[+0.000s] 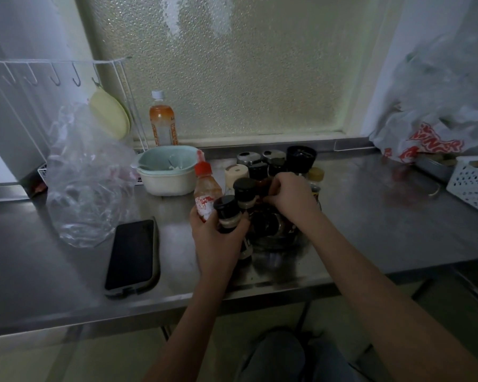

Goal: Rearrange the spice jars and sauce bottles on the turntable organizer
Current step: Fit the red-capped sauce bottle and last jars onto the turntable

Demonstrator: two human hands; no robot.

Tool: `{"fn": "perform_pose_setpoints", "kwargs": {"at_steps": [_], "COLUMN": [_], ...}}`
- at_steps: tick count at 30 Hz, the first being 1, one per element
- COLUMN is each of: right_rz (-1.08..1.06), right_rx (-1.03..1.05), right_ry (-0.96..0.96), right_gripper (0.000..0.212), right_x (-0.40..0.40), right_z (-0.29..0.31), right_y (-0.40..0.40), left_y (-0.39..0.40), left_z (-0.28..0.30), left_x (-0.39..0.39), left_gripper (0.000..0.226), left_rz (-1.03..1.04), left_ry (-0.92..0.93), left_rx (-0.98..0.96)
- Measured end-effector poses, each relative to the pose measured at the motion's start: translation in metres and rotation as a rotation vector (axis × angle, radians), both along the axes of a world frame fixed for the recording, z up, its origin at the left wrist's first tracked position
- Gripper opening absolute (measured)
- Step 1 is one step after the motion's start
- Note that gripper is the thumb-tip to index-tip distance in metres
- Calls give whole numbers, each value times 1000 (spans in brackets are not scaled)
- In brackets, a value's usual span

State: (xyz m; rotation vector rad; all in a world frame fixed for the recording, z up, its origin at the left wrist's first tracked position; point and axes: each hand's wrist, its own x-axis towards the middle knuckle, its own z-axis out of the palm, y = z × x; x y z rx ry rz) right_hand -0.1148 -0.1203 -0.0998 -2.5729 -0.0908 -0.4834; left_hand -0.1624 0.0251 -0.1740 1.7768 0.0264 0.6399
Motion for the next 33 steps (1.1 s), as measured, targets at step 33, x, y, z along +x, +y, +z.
{"fn": "perform_pose_setpoints", "kwargs": {"at_steps": [33], "right_rz": [0], "right_rx": [122], "right_ry": [-119], "right_gripper": [49], "right_x": [-10], "right_z": [0], "right_y": [-19], "left_y": [0], "left_z": [-2], "left_x": [0], "left_gripper": [12], "left_rz": [-48], "left_ry": [-2], "left_rx": [-52]}}
